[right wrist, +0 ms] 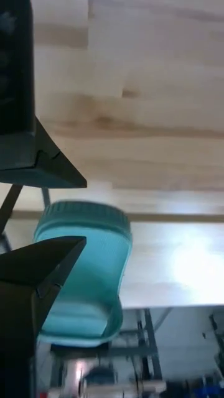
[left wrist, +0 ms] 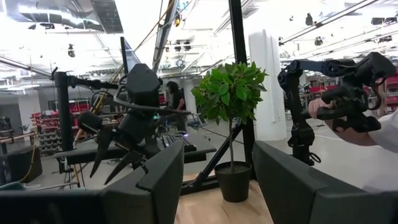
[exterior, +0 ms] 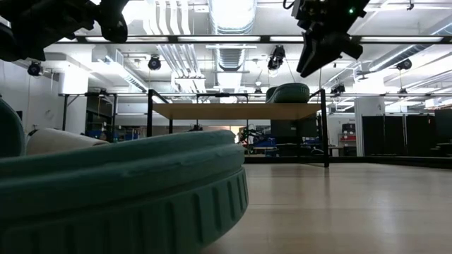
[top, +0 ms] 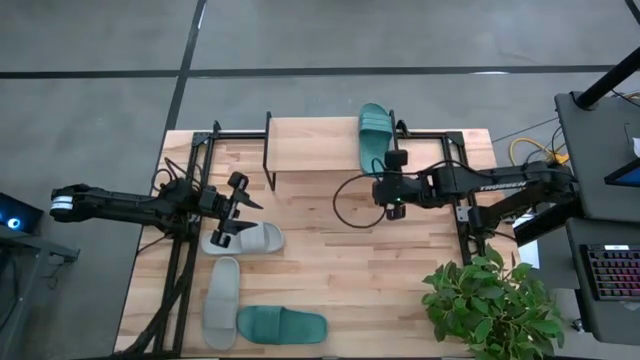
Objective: Pick and place slides into the shelf
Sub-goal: Put the top green slide on the shelf
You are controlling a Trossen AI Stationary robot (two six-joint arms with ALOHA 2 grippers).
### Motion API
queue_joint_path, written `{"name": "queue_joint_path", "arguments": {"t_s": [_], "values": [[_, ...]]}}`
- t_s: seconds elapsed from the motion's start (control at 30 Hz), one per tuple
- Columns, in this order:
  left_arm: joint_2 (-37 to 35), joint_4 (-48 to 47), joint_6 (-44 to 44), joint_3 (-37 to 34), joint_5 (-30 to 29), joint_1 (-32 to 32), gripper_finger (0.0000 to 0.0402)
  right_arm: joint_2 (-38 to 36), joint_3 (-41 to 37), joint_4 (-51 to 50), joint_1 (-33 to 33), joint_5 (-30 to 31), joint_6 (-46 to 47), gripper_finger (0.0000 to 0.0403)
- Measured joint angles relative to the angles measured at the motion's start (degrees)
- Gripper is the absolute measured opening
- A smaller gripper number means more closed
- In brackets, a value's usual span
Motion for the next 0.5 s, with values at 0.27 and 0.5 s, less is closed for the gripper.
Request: {"name": "queue_joint_path", "arguments": {"t_s": [0.27,0.5], "values": [[0.02,0.02,0.04,0.00,-0.02,0.00,0.0178,0.02,-0.15,0.30,-0.02,1.16,-0.89,0.0125],[0.04,0.00,0.06,0.01,-0.02,0.01,0.0178,0.02,-0.15,0.46,-0.02,0.90,-0.60,0.0134]]}}
